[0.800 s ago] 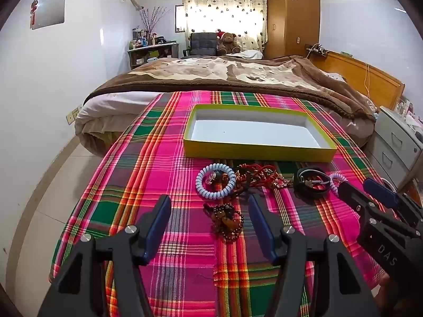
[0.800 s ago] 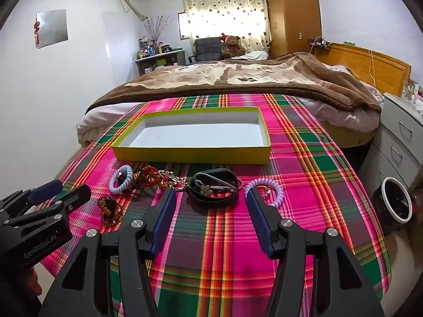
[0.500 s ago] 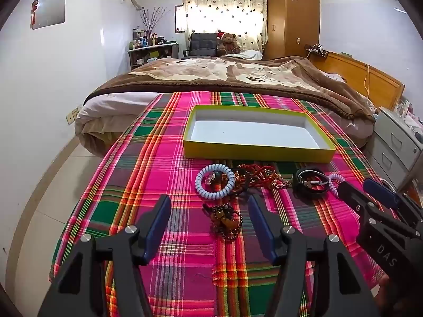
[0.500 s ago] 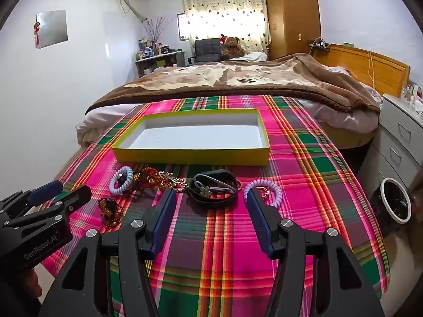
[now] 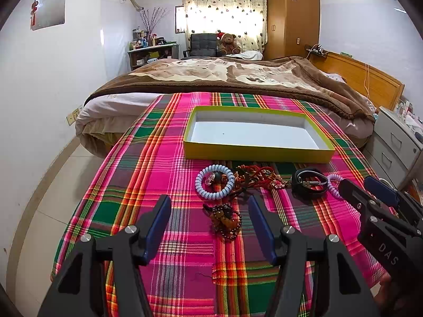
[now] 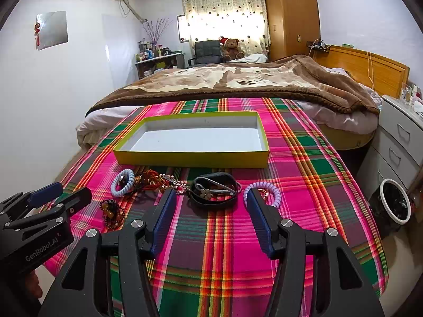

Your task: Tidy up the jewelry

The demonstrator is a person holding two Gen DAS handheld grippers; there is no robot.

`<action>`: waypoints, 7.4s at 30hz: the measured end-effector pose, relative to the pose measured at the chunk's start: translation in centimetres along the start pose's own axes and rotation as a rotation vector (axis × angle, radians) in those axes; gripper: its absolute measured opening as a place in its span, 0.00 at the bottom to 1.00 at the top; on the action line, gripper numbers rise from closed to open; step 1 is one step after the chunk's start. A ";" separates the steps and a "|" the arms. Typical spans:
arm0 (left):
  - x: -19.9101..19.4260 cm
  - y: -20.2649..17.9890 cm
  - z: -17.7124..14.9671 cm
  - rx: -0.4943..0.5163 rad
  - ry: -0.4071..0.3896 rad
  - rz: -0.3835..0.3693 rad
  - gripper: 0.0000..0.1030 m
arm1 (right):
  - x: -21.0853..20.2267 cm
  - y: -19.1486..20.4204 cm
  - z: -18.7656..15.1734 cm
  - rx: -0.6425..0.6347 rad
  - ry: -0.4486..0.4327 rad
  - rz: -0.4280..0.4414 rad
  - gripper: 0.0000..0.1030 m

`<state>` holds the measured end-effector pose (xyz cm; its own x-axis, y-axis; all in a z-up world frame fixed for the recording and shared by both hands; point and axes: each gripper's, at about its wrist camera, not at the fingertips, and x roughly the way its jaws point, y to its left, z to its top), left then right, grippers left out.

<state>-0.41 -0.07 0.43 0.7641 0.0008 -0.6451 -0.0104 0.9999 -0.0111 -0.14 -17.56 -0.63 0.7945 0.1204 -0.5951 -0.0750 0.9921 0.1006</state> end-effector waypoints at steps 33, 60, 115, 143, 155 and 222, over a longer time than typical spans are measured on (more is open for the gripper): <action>0.4 0.5 -0.2 0.002 0.012 -0.002 0.61 | -0.2 0.1 0.0 -0.003 0.000 -0.002 0.54; 0.5 0.5 -0.4 -0.004 0.017 -0.001 0.61 | -0.2 0.2 0.0 -0.002 -0.001 -0.004 0.54; 6.2 1.0 -1.3 0.000 0.214 -0.214 0.22 | 7.3 -8.9 0.1 0.085 0.217 0.022 0.09; 4.2 3.3 2.3 -0.038 0.101 -0.238 0.17 | 3.0 -10.1 3.8 0.133 0.059 0.059 0.04; 4.8 2.9 1.9 -0.039 0.126 -0.258 0.17 | 7.7 -9.5 1.0 0.031 0.278 0.040 0.13; 21.2 1.9 12.3 -0.021 0.283 -0.293 0.17 | 22.0 -5.8 11.8 -0.134 0.318 -0.057 0.09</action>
<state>23.73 2.03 -3.85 0.5293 -0.2910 -0.7970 0.1659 0.9567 -0.2391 24.91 -21.08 -4.86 0.5738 0.0490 -0.8175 -0.1316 0.9908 -0.0330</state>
